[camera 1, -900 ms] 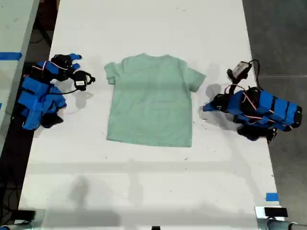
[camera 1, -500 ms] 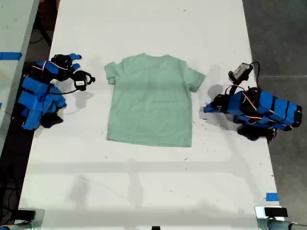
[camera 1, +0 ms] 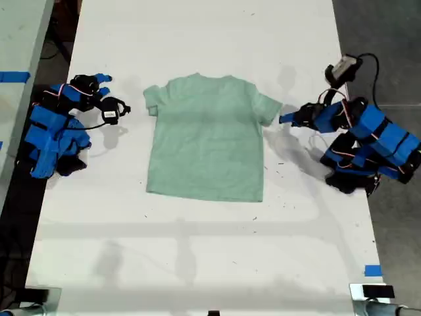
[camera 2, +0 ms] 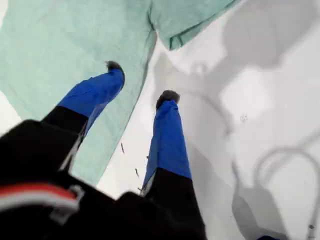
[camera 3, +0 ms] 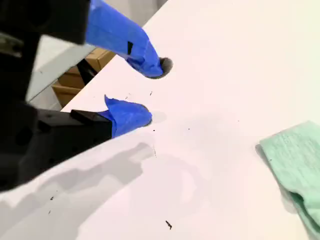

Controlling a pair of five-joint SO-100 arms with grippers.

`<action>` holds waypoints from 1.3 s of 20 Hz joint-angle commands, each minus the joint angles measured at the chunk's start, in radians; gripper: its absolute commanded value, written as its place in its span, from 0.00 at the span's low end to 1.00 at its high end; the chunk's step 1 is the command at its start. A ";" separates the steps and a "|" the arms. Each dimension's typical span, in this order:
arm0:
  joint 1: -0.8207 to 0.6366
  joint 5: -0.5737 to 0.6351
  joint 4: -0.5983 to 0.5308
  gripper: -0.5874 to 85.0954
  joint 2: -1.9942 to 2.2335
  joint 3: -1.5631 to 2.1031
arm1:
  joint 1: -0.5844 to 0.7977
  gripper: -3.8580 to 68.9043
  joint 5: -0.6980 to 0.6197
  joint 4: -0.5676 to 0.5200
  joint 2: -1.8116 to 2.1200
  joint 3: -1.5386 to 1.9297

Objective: Fold t shirt

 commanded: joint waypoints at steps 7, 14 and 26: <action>-0.012 0.006 -0.005 0.14 0.008 -0.008 | 0.293 0.31 -0.206 -0.466 -0.939 -0.405; -0.012 0.006 -0.005 0.14 0.008 -0.008 | 0.359 0.06 -0.202 -0.423 -1.264 -0.606; -0.012 0.006 -0.005 0.14 0.008 -0.009 | -0.324 0.06 -0.244 -0.494 -1.256 -1.121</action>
